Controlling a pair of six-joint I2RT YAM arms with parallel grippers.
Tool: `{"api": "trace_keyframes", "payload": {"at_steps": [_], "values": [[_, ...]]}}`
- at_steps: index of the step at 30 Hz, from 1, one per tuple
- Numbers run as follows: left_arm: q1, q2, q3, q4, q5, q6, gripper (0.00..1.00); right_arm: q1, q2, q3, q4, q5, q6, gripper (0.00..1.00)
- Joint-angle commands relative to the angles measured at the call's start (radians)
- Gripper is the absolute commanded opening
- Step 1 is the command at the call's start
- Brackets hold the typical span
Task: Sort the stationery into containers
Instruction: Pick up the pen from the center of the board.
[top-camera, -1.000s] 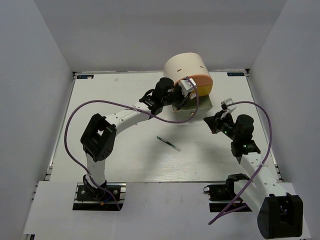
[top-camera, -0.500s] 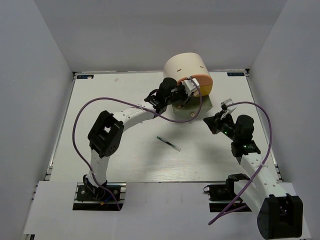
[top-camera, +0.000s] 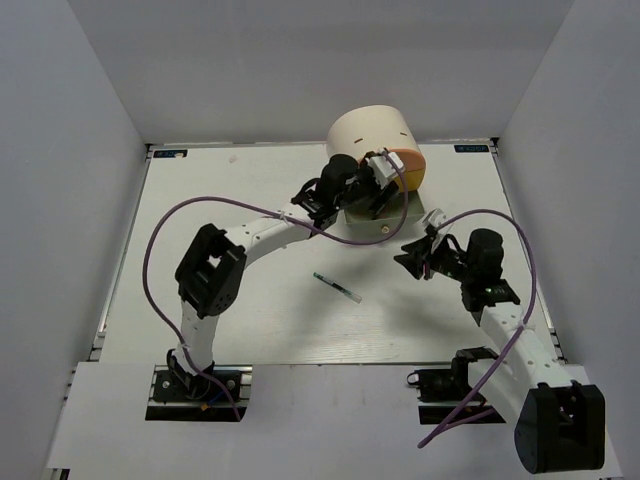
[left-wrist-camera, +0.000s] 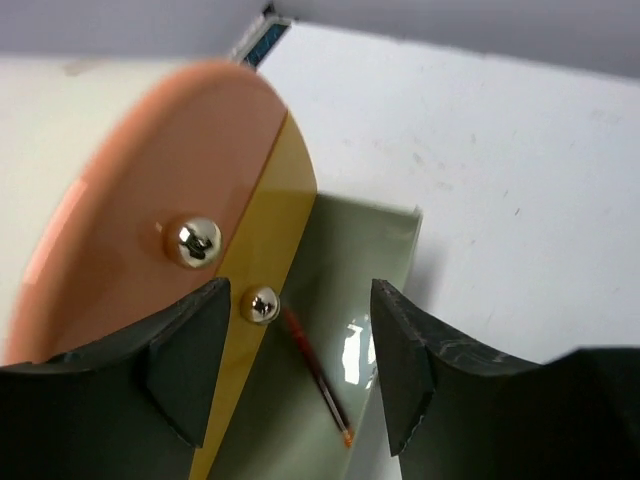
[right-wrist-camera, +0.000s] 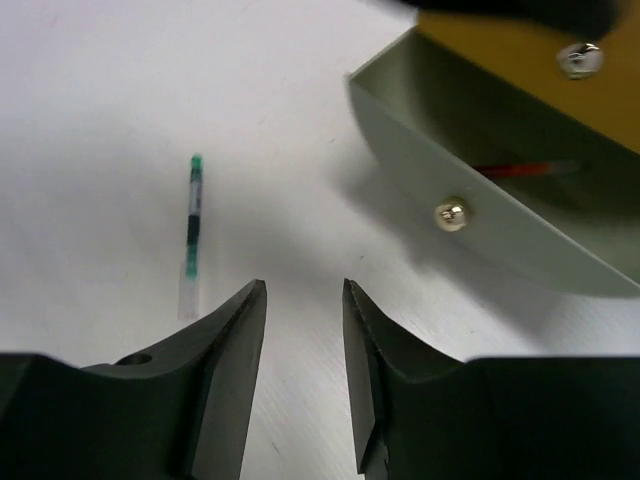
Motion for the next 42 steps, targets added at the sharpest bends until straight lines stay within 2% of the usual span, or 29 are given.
{"api": "trace_keyframes", "payload": {"at_steps": [1,4,6,7,8,9,14,15,18,21,28,31,39,42], "values": [[-0.019,-0.214,0.007,0.036,-0.054,-0.094,0.70,0.006,0.042,0.072,-0.144,-0.200,-0.271,0.38],[-0.019,-0.330,-0.078,-0.026,-0.141,-0.206,0.71,0.023,0.109,0.141,-0.330,-0.255,-0.432,0.36],[0.004,-0.469,-0.197,-0.073,-0.222,-0.353,0.75,0.052,0.169,0.177,-0.369,-0.257,-0.501,0.36],[0.004,-0.519,-0.287,-0.130,-0.279,-0.405,0.85,0.070,0.184,0.198,-0.410,-0.240,-0.511,0.36],[0.004,-0.568,-0.337,-0.156,-0.357,-0.483,0.89,0.087,0.222,0.218,-0.424,-0.235,-0.524,0.38],[0.004,-0.666,-0.439,-0.200,-0.371,-0.519,0.95,0.118,0.250,0.234,-0.451,-0.205,-0.540,0.40],[0.004,-0.921,-0.717,-0.285,-0.452,-0.789,0.98,0.267,0.360,0.313,-0.476,-0.104,-0.506,0.48],[0.004,-0.958,-0.794,-0.296,-0.465,-0.894,0.98,0.322,0.379,0.338,-0.481,-0.087,-0.500,0.50],[0.004,-1.093,-0.895,-0.350,-0.511,-1.066,1.00,0.398,0.465,0.411,-0.492,0.018,-0.427,0.53],[0.004,-1.205,-1.004,-0.417,-0.554,-1.152,1.00,0.477,0.558,0.490,-0.499,0.142,-0.353,0.58],[0.004,-1.335,-1.026,-0.638,-0.657,-1.254,1.00,0.619,0.738,0.632,-0.504,0.359,-0.215,0.62],[0.004,-1.358,-1.035,-0.658,-0.670,-1.277,1.00,0.663,0.782,0.648,-0.499,0.424,-0.176,0.65],[0.004,-1.369,-1.044,-0.667,-0.670,-1.288,1.00,0.721,0.873,0.651,-0.481,0.619,-0.098,0.65],[0.004,-1.360,-1.035,-0.667,-0.680,-1.288,1.00,0.730,0.896,0.652,-0.479,0.702,-0.075,0.61]]}}
